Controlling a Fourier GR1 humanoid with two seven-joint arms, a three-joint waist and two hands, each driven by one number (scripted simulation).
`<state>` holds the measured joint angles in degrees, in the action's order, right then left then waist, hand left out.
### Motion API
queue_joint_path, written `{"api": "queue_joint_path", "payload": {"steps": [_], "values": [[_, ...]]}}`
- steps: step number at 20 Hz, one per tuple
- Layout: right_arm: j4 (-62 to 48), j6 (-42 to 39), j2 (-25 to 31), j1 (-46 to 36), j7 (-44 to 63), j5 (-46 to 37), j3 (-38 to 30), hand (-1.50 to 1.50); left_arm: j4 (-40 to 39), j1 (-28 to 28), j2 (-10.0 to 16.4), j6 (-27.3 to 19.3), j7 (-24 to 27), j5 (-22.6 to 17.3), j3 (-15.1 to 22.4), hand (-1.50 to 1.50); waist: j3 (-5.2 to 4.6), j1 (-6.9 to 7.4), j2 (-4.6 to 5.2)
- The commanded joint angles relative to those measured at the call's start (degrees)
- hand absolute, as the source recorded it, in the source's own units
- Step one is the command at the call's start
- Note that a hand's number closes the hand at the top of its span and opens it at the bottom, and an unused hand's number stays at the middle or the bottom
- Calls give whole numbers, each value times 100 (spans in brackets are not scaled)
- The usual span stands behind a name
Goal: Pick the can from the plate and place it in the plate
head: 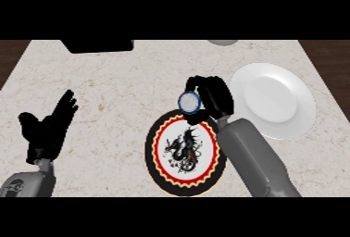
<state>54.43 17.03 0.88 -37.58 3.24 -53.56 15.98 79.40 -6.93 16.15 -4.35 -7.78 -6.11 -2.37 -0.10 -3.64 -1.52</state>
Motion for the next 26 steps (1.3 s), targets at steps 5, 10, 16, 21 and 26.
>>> {"api": "queue_joint_path", "payload": {"steps": [5,10,16,21,26], "values": [[2115,668,465,898,1603,-626,-398,150,-32,-111,14,152,39,-21,-3,0,7,147,89],[3229,159,656,1589,1987,-323,-735,150,-155,-172,-12,253,103,57,4,0,9,284,136],[2440,383,1167,1541,1355,271,-1715,150,-36,-429,-10,290,-159,59,-79,0,12,367,157],[1679,283,1696,1375,593,833,-2342,150,543,-110,-192,205,-391,165,72,0,13,399,153],[572,-243,2094,1037,345,798,-2399,150,481,-160,-307,126,-408,342,190,0,14,426,160]]}}
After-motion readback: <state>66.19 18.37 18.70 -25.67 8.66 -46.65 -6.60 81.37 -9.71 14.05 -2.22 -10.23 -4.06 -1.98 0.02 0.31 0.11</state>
